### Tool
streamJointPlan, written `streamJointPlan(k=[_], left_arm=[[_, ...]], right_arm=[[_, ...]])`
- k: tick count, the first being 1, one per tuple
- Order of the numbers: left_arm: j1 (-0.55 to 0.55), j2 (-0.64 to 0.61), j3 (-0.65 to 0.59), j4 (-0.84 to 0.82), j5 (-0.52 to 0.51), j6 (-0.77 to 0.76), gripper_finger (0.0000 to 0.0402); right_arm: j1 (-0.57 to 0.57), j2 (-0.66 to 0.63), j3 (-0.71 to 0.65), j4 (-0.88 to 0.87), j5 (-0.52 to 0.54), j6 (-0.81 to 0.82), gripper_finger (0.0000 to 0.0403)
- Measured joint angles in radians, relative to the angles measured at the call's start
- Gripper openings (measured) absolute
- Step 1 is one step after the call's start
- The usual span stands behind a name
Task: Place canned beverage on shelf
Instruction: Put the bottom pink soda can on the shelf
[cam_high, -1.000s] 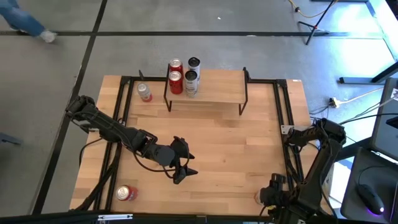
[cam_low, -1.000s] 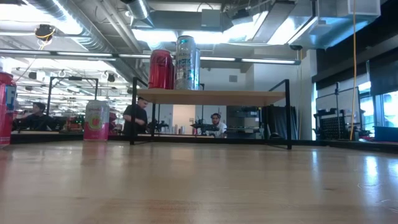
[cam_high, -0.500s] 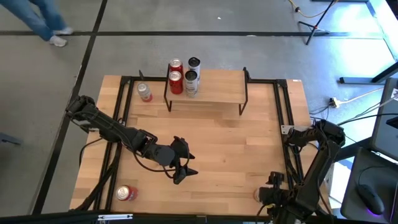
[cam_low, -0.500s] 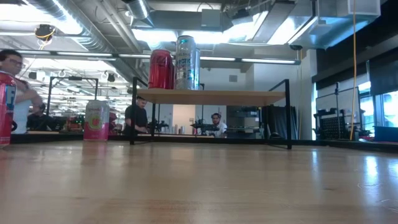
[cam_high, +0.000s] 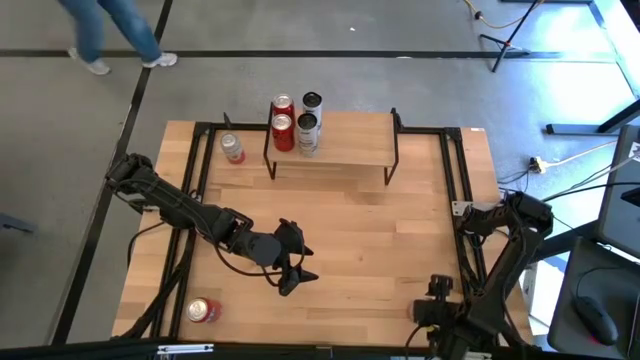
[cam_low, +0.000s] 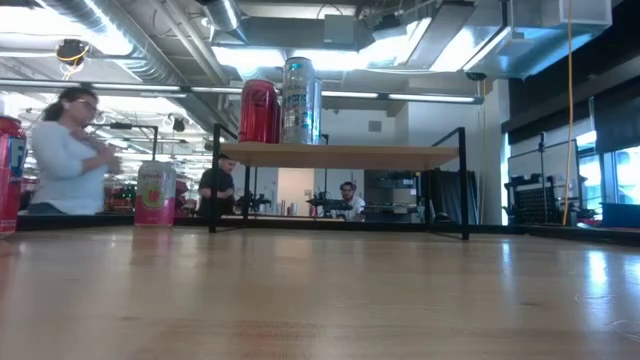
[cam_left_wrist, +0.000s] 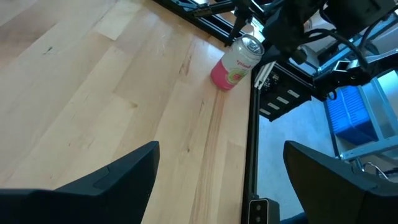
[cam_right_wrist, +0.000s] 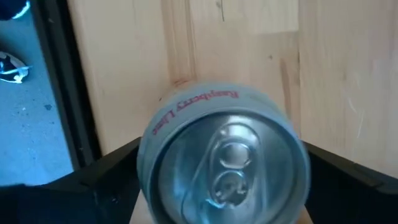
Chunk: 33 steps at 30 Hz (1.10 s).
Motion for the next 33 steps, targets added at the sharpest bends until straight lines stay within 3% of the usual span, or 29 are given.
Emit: streamJointPlan(k=[4,10,14,18,27,33], left_arm=[[0.000,0.000,0.000,0.000,0.000,0.000,0.0330],[0.000,0.000,0.000,-0.001,0.000,0.005,0.0330],[0.000,-0.005,0.000,-0.010,0.013,0.027,0.0330],[0.013,-0.042,0.000,-0.044,0.111,0.060,0.0330],[0.037,-0.194,0.002,-0.240,0.190,0.160,0.0330],[0.046,-0.315,0.002,-0.381,0.189,0.185,0.0330]], right_arm=[[-0.011,0.000,-0.009,0.001,0.010,-0.031,0.0347],[-0.050,0.000,-0.008,-0.001,0.029,-0.151,0.0272],[-0.089,-0.001,-0.008,-0.008,0.043,-0.282,0.0270],[-0.151,-0.006,-0.008,-0.023,0.063,-0.453,0.0270],[-0.410,-0.013,0.013,-0.013,0.123,-0.869,0.0272],[-0.633,-0.013,0.014,0.113,0.051,-1.120,0.0271]])
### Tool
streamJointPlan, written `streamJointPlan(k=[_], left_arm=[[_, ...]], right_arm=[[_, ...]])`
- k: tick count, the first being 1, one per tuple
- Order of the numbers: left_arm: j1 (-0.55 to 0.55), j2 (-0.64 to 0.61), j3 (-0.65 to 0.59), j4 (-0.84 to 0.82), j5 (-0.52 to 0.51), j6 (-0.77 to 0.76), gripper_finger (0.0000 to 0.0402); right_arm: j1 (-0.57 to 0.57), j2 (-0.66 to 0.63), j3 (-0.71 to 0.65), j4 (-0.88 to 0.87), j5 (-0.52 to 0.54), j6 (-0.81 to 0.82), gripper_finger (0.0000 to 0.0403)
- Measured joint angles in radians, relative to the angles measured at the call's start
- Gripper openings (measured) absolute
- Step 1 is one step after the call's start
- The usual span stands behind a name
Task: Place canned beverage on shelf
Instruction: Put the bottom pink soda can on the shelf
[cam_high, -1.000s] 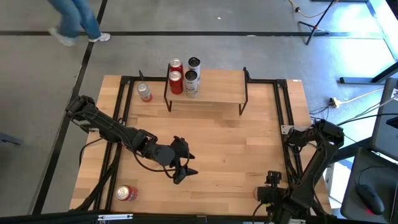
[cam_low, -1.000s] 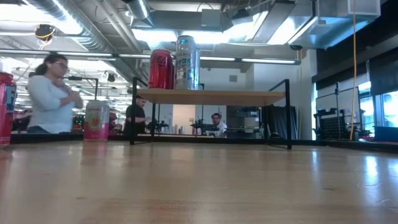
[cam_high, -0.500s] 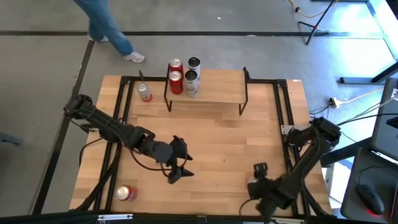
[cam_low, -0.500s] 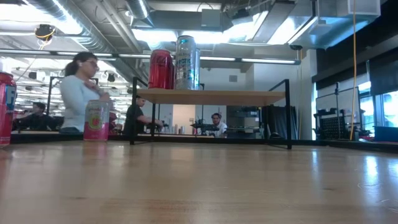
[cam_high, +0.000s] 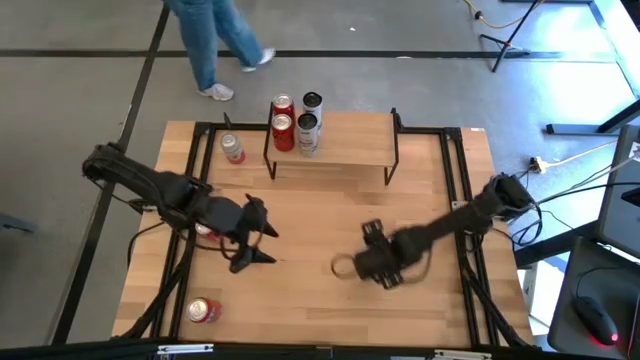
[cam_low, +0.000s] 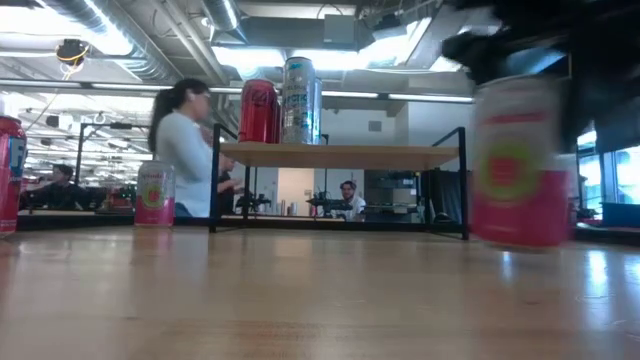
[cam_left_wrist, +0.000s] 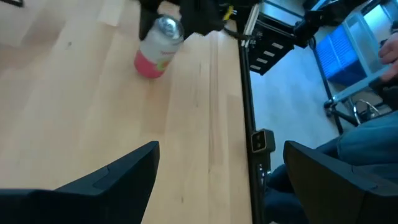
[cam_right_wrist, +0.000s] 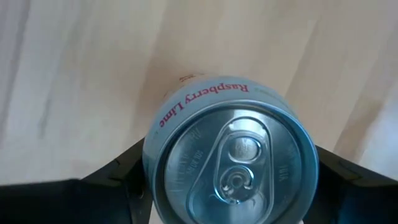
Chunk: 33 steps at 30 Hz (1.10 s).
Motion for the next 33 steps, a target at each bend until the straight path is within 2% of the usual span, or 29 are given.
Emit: streamJointPlan(k=[6,12,16,22,33], left_arm=[[0.009,-0.099,0.000,-0.080,0.000,0.034,0.0330],[0.009,-0.134,0.000,-0.087,-0.003,0.078,0.0330],[0.008,-0.134,0.000,-0.087,-0.004,0.080,0.0330],[0.008,-0.130,0.000,-0.082,-0.009,0.080,0.0330],[0.008,-0.131,-0.002,-0.079,-0.027,0.077,0.0330]], right_arm=[[-0.197,-0.002,0.016,0.122,-0.083,-0.164,0.0271],[-0.305,-0.002,0.016,0.144,-0.179,-0.217,0.0271],[-0.317,-0.002,0.016,0.111,-0.245,-0.228,0.0274],[-0.312,0.021,0.016,0.136,-0.242,-0.248,0.0304],[-0.311,0.061,0.017,0.144,-0.211,-0.251,0.0315]])
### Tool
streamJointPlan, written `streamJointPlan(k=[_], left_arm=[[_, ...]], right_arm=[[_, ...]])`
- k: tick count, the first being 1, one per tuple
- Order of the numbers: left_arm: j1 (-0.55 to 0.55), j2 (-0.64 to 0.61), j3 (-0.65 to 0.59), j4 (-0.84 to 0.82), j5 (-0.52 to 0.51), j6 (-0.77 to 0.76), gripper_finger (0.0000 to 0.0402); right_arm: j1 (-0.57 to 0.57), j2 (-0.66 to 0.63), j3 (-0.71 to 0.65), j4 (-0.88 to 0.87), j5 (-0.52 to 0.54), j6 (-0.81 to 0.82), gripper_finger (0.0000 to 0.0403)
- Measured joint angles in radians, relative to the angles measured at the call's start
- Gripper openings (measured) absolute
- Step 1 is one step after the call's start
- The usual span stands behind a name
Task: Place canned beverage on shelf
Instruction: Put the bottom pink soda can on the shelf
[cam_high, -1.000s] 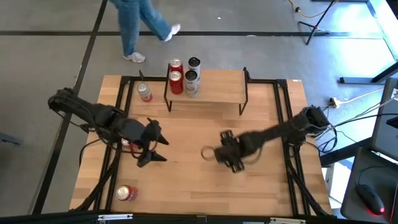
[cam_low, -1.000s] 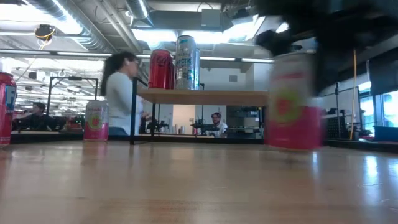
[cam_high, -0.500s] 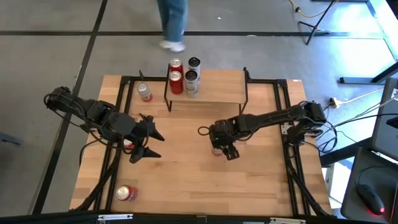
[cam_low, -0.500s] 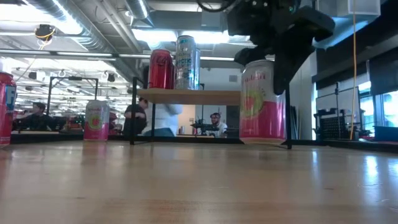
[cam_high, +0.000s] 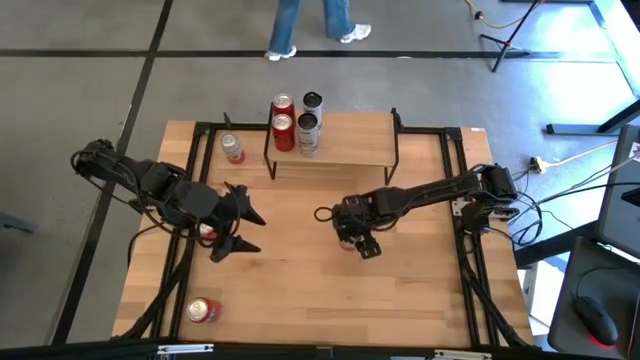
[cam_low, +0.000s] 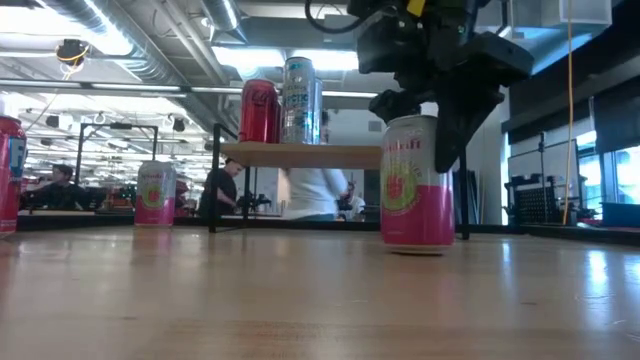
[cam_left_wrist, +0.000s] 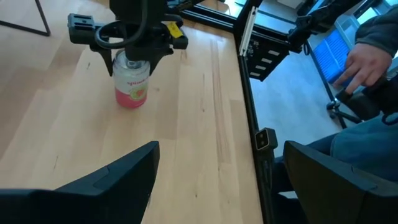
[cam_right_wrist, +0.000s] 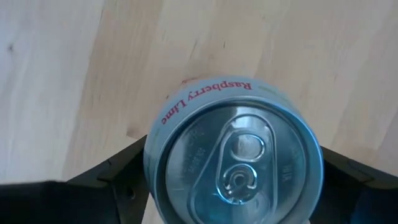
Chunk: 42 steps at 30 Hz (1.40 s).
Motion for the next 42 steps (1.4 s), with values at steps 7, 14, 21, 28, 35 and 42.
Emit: streamJointPlan(k=[7,14,21,28,35,42], left_arm=[[0.000,0.000,0.000,0.001,0.000,0.000,0.0330],[0.000,0.000,0.000,0.001,0.000,0.000,0.0330],[0.000,0.000,0.000,0.002,-0.001,0.001,0.0330],[0.000,0.000,0.000,0.002,-0.001,0.003,0.0330],[0.000,0.000,0.000,-0.001,-0.001,0.003,0.0330],[0.000,0.000,0.000,-0.001,-0.005,0.002,0.0330]], right_arm=[[0.007,0.000,0.000,-0.002,0.008,0.011,0.0317],[0.045,0.001,0.000,0.000,0.060,0.029,0.0351],[0.080,0.002,0.002,0.000,0.103,0.053,0.0381],[0.077,-0.016,0.059,-0.058,0.094,0.078,0.0381],[0.077,-0.143,0.058,-0.086,0.077,0.244,0.0380],[0.108,-0.417,-0.241,0.148,0.077,0.493,0.0380]])
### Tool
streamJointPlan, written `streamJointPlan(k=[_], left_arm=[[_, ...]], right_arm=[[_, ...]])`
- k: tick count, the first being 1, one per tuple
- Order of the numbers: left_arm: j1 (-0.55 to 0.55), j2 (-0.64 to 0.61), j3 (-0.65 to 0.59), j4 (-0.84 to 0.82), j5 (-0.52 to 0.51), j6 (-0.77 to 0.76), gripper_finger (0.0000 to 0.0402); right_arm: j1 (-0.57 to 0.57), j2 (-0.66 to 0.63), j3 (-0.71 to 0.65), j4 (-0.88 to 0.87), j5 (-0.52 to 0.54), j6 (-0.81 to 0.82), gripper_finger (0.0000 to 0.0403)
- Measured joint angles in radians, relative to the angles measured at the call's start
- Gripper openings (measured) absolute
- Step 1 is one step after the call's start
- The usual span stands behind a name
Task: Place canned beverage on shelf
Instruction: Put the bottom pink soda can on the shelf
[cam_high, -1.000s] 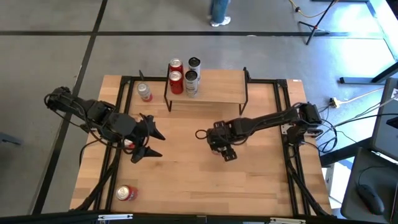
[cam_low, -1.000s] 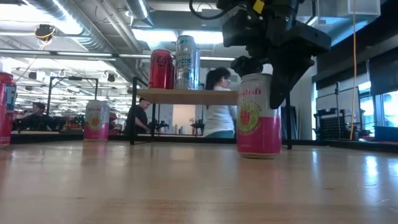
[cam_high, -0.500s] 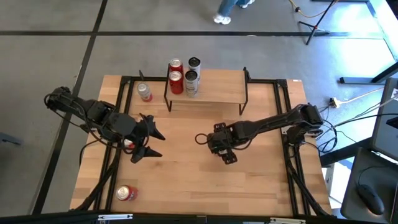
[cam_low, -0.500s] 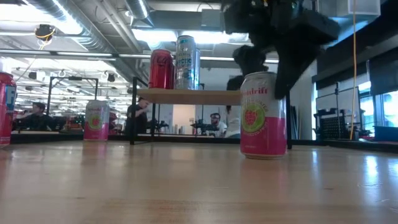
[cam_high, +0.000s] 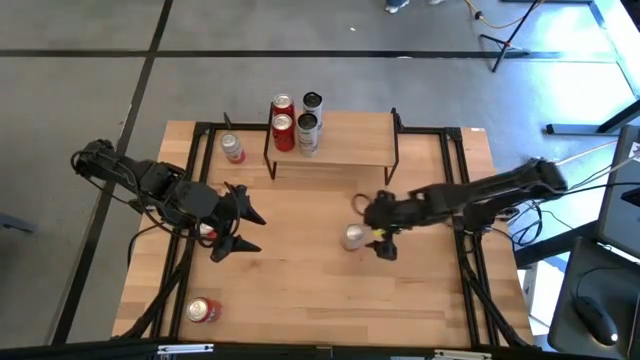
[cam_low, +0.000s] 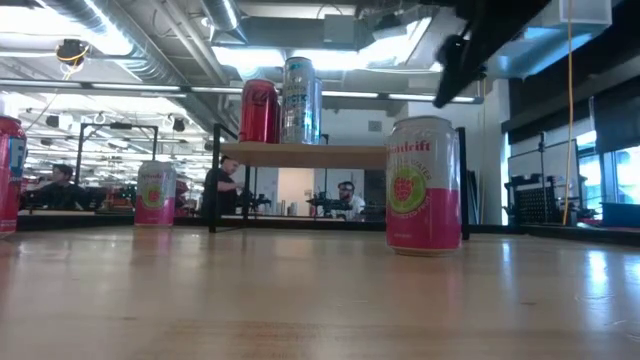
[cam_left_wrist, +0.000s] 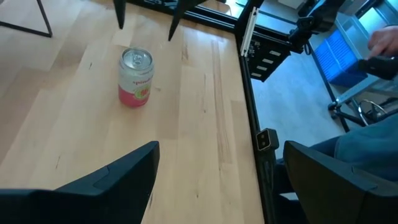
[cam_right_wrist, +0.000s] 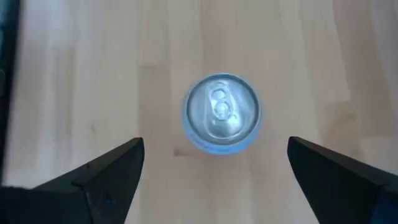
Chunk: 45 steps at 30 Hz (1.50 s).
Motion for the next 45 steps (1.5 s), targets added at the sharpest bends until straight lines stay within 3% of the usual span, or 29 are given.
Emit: streamJointPlan(k=[7,14,22,31,37,45], left_arm=[[0.000,0.000,0.000,0.000,-0.036,-0.009,0.0330],[0.021,0.000,0.000,-0.001,-0.041,-0.009,0.0330],[0.028,0.000,0.000,0.000,-0.109,-0.009,0.0330],[0.028,0.000,0.000,0.002,-0.170,-0.009,0.0330],[0.028,0.000,0.000,0.001,-0.184,-0.009,0.0330],[0.028,0.000,0.000,-0.004,-0.184,-0.002,0.0330]], right_arm=[[0.078,-0.195,-0.337,0.329,0.162,0.394,0.0380],[0.183,-0.157,-0.490,0.567,0.294,0.622,0.0383],[0.266,-0.006,-0.493,0.683,0.549,0.612,0.0383],[0.264,0.161,-0.491,0.910,0.597,0.544,0.0383],[0.240,0.132,-0.489,0.762,0.652,0.521,0.0383],[0.231,0.095,-0.489,0.738,0.605,0.525,0.0383]])
